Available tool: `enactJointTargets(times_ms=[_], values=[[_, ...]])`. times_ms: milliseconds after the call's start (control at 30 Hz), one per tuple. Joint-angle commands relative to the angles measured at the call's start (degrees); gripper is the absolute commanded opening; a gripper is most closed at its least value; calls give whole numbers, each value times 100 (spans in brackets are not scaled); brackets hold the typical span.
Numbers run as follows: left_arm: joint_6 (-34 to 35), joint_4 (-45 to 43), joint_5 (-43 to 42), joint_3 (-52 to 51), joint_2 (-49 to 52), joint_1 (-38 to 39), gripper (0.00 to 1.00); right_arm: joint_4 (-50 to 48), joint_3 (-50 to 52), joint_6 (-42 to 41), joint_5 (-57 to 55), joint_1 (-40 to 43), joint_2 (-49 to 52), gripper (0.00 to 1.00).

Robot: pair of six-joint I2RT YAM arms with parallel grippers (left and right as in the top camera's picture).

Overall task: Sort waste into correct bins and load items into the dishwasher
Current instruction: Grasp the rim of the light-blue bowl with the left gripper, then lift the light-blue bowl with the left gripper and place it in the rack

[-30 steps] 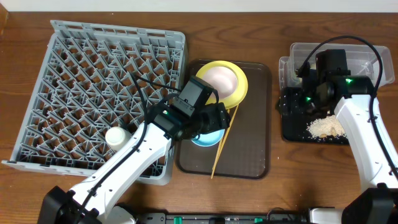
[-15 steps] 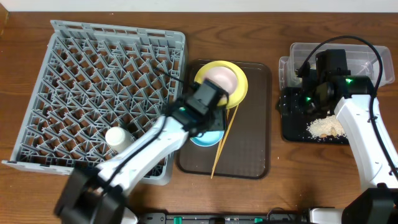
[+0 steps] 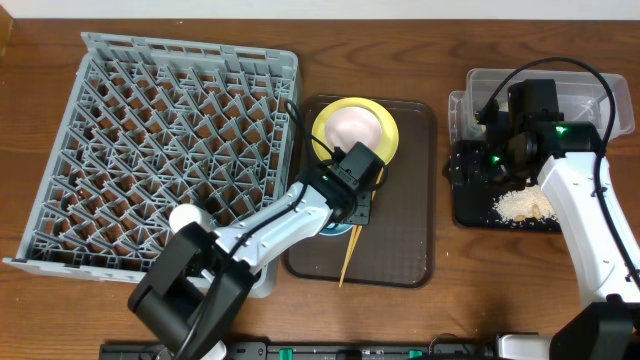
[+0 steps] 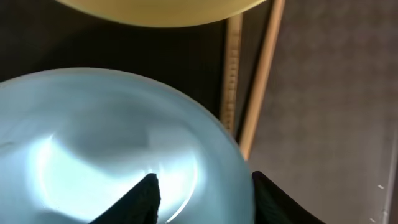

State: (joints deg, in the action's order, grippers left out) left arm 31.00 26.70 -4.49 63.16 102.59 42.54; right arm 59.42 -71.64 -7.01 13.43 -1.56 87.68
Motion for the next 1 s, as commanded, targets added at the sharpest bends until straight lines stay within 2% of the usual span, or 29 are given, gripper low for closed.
enactJointTargets(times_ms=[0, 67, 300, 500, 767, 833, 967], values=[[-103, 17, 181, 46, 173, 31, 43, 20, -52, 44, -9, 76, -111, 83], [-101, 17, 208, 46, 192, 42, 42, 20, -52, 44, -9, 76, -111, 83], [-127, 42, 413, 39, 345, 105, 30, 22, -52, 44, -9, 76, -111, 83], [-125, 85, 409, 39, 378, 142, 6, 24, -52, 44, -9, 76, -111, 82], [-125, 203, 76, 125, -94, 164, 6, 76, -52, 46, -11, 76, -111, 83], [-201, 319, -251, 201, -542, 162, 6, 81, -52, 46, -11, 76, -111, 82], [-308, 343, -358, 203, -1292, 155, 6, 81, -52, 46, -11, 76, -111, 82]])
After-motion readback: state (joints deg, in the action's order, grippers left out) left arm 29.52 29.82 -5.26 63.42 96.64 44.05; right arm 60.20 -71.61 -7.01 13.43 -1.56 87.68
